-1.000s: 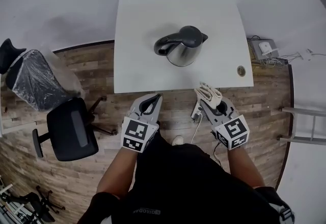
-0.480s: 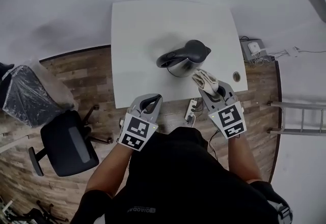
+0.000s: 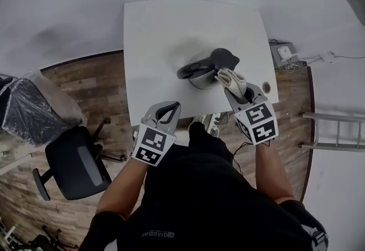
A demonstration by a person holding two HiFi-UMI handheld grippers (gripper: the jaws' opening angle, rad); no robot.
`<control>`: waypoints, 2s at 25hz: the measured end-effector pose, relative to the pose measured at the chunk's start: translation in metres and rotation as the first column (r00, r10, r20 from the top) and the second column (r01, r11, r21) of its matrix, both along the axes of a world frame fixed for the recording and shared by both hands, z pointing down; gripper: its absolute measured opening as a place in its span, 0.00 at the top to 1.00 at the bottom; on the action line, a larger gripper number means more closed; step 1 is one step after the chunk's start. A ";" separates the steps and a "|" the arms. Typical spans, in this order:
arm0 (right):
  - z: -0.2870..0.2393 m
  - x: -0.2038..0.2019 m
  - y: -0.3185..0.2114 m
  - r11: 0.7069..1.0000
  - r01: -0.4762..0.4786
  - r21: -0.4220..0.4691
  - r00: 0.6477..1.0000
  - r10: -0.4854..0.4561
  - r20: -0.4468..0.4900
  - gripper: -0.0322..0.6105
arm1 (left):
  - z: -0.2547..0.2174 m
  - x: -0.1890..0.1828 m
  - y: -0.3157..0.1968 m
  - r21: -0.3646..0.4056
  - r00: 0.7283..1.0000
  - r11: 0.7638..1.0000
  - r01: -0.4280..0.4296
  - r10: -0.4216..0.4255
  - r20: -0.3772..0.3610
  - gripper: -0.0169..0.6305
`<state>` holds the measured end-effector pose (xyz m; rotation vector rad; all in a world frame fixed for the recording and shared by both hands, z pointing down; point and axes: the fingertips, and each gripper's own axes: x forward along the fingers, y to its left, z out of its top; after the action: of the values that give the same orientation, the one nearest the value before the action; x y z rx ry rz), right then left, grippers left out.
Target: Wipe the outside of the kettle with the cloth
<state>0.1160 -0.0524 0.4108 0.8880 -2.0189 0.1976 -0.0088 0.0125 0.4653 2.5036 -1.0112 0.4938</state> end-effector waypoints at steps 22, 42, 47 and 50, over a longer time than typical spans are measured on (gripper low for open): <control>0.061 -0.043 0.004 0.991 0.125 -0.053 0.981 -0.131 -0.140 0.80 | 0.033 -0.028 -0.009 -0.075 0.996 0.993 0.089 -0.090 -0.006 0.97; 0.147 -0.051 0.021 0.969 0.228 -0.100 0.931 -0.247 -0.270 0.80 | 0.047 -0.035 -0.001 -0.123 0.992 0.985 0.124 -0.124 0.012 0.97; 0.166 -0.045 0.022 0.963 0.245 -0.114 0.915 -0.269 -0.300 0.80 | 0.047 -0.031 -0.002 -0.127 0.993 0.985 0.121 -0.120 0.017 0.97; 0.176 -0.043 0.022 0.959 0.256 -0.123 0.906 -0.282 -0.315 0.80 | 0.048 -0.027 -0.001 -0.129 0.993 0.985 0.116 -0.114 0.023 0.97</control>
<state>0.0733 -0.0301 0.5865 0.5415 -1.7803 -0.0271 -0.0361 0.0115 0.5133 2.3154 -1.0866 0.5264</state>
